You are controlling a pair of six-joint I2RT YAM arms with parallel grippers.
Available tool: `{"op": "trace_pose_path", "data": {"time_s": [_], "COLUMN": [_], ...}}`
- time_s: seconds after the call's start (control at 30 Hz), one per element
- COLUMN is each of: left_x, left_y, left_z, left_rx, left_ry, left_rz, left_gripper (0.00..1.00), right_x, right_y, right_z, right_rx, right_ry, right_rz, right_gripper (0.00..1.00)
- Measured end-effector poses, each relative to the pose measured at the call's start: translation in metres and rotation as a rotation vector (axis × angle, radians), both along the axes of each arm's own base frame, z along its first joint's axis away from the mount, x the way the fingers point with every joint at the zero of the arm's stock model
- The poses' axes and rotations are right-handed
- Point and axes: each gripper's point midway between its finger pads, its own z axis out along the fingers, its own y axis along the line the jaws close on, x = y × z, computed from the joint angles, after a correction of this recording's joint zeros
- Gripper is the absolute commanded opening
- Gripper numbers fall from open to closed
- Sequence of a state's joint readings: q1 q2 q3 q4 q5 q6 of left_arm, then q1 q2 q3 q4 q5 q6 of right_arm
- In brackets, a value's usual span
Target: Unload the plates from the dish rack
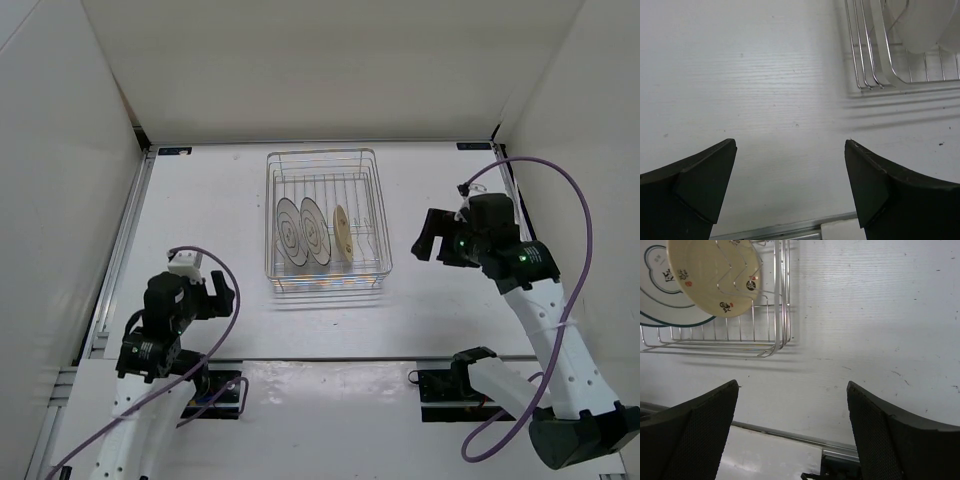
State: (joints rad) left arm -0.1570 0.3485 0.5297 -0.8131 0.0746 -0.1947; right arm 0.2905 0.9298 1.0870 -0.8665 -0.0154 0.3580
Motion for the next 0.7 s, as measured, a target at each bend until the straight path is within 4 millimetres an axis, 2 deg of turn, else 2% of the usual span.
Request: {"op": "trace_pose_path", "data": {"time_s": [0.1,0.23,0.4,0.57,0.7], "left_x": [0.000,-0.003,-0.005,-0.003,0.010], "left_y": [0.006,0.011,0.015,-0.006,-0.032], "left_z": [0.004,-0.003,0.000,0.001,0.007], "left_rx": [0.044,0.101,0.093,0.038,-0.013], "left_ry": [-0.037,-0.010,-0.033,-0.023,0.068], "left_rz": [0.028,0.048,0.087,-0.007,-0.089], "left_gripper": [1.00,1.00,1.00,1.00,1.00], "right_x": [-0.002,-0.012,-0.043,-0.071,-0.089], "right_y": [0.006,0.010,0.002,-0.027,-0.039], "right_z": [0.004,0.004,-0.005,-0.032,-0.056], "right_rx": [0.024,0.046,0.042,-0.038,-0.064], "right_ry": [0.000,0.017,0.030,0.014,0.016], "right_rz": [0.034,0.064,0.068,-0.002,-0.034], "right_gripper": [0.90,0.90,0.90,0.90,0.90]}}
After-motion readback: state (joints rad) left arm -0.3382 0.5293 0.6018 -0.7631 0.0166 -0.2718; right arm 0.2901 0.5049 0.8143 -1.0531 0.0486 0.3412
